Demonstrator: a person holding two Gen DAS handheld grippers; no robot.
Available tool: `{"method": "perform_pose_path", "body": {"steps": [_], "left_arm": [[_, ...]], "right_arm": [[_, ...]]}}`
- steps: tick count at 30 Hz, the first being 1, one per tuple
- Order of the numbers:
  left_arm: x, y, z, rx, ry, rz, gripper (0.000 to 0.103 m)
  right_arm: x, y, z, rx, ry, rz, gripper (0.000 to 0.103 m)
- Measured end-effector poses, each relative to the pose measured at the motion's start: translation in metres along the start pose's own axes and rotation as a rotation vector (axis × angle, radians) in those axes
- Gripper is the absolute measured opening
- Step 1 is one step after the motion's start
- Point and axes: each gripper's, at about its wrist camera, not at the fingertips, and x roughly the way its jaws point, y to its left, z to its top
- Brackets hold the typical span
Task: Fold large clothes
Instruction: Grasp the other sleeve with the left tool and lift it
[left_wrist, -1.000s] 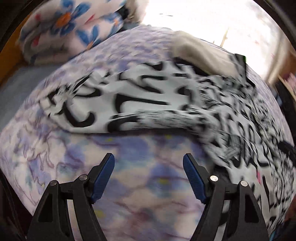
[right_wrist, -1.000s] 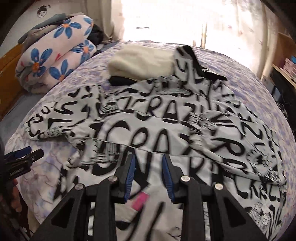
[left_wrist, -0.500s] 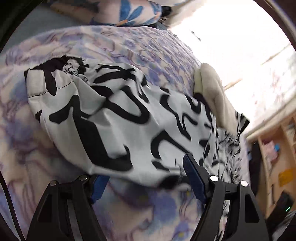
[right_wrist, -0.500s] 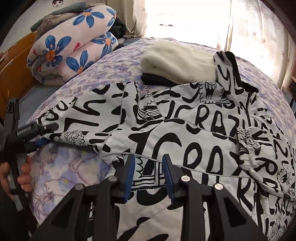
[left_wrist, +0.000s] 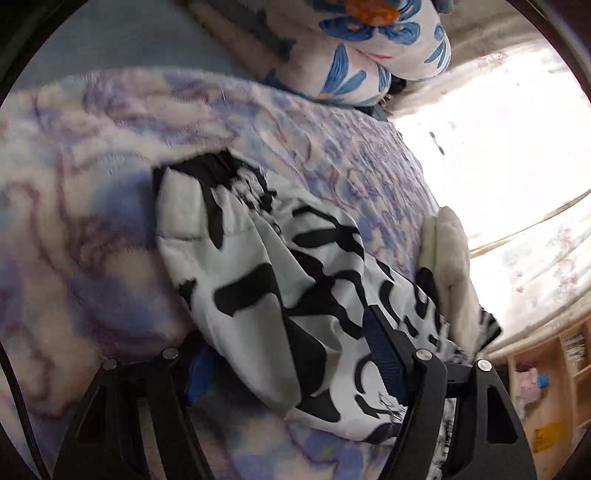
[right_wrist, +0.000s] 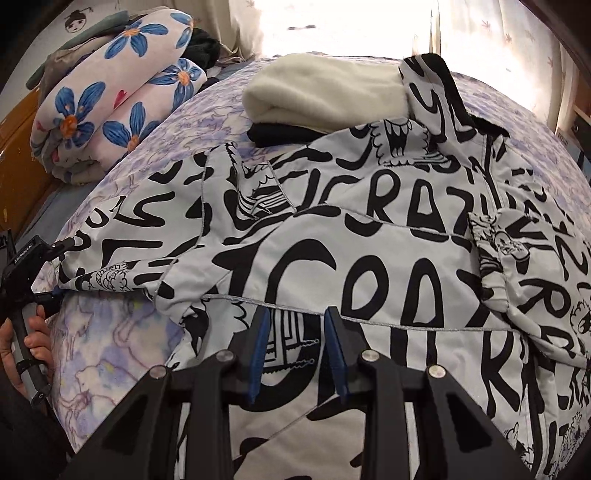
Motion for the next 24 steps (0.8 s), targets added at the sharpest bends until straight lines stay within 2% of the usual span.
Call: {"method": "perform_pose_path", "body": {"steps": [2, 5, 7, 8, 10, 11, 12, 13, 16, 17, 20, 24], "left_arm": [[-0.01, -0.001, 0.003, 0.036, -0.044, 0.055, 0.072], [-0.004, 0.002, 0.007, 0.026, -0.032, 0.091, 0.07], [0.003, 0.0, 0.007, 0.07, -0.031, 0.139, 0.065], [0.008, -0.004, 0.005, 0.116, -0.031, 0.182, 0.059], [0.015, -0.01, 0.003, 0.206, -0.019, 0.282, 0.039], [0.017, -0.015, 0.002, 0.249, -0.015, 0.33, 0.008], [0.014, -0.022, 0.001, 0.285, -0.024, 0.393, 0.005], [0.011, -0.029, 0.001, 0.303, -0.035, 0.406, 0.004], [-0.02, -0.066, -0.004, 0.365, -0.13, 0.373, 0.003], [-0.036, -0.087, -0.008, 0.398, -0.17, 0.335, 0.003], [-0.073, -0.147, -0.025, 0.482, -0.228, 0.179, 0.003], [-0.108, -0.247, -0.078, 0.666, -0.248, -0.031, 0.004]], "right_arm": [[-0.001, -0.005, -0.002, 0.01, -0.002, 0.007, 0.03], [-0.001, -0.01, -0.005, 0.021, -0.001, 0.012, 0.03], [-0.001, -0.014, -0.006, 0.029, 0.006, 0.016, 0.03], [0.0, -0.015, -0.006, 0.029, 0.012, 0.014, 0.03], [0.0, -0.017, -0.007, 0.038, 0.019, 0.02, 0.03], [-0.001, -0.018, -0.007, 0.042, 0.017, 0.025, 0.03], [-0.003, -0.02, -0.007, 0.046, 0.014, 0.03, 0.03], [-0.006, -0.021, -0.007, 0.049, 0.008, 0.034, 0.03], [-0.019, -0.029, -0.008, 0.058, -0.024, 0.043, 0.03], [-0.023, -0.033, -0.008, 0.062, -0.036, 0.042, 0.03], [-0.039, -0.049, -0.011, 0.094, -0.068, 0.043, 0.03], [-0.062, -0.081, -0.019, 0.156, -0.11, 0.032, 0.03]]}}
